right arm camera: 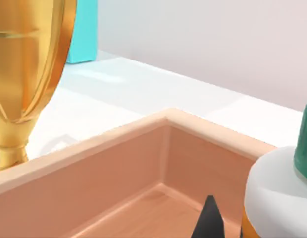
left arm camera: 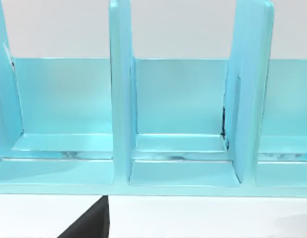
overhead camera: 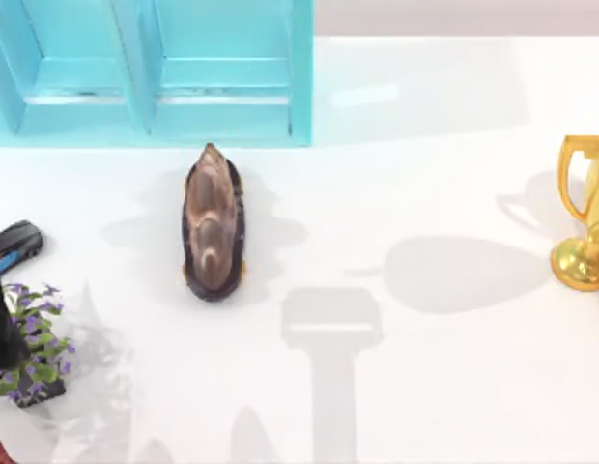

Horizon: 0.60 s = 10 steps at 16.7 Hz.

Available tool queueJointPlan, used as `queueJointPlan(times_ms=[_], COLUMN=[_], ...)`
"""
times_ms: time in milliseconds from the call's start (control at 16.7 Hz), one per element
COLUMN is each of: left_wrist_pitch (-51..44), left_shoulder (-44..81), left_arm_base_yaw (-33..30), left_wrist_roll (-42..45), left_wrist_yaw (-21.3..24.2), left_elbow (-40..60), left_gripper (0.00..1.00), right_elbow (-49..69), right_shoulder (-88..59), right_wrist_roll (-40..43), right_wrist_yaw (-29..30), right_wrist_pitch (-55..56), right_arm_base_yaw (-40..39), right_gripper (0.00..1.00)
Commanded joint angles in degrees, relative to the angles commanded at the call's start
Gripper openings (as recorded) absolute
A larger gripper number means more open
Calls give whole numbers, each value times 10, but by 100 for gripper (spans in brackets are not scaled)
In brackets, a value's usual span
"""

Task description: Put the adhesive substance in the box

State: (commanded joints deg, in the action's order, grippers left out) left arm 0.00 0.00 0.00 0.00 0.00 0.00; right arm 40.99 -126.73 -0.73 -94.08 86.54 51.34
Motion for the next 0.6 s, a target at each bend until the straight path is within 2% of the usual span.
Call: queueJointPlan(times_ms=[60,600], left_wrist_pitch=[0,0], left_shoulder=[0,0], left_arm_base_yaw=[0,0], left_wrist_roll=[0,0], left_wrist_yaw=[0,0], left_elbow=[0,0], left_gripper=[100,100], right_elbow=[0,0], right_shoulder=[0,0], right_wrist_roll=[0,0], right_wrist_yaw=[0,0], right_wrist_pitch=[0,0], right_arm_base_yaw=[0,0], right_gripper=[0,68])
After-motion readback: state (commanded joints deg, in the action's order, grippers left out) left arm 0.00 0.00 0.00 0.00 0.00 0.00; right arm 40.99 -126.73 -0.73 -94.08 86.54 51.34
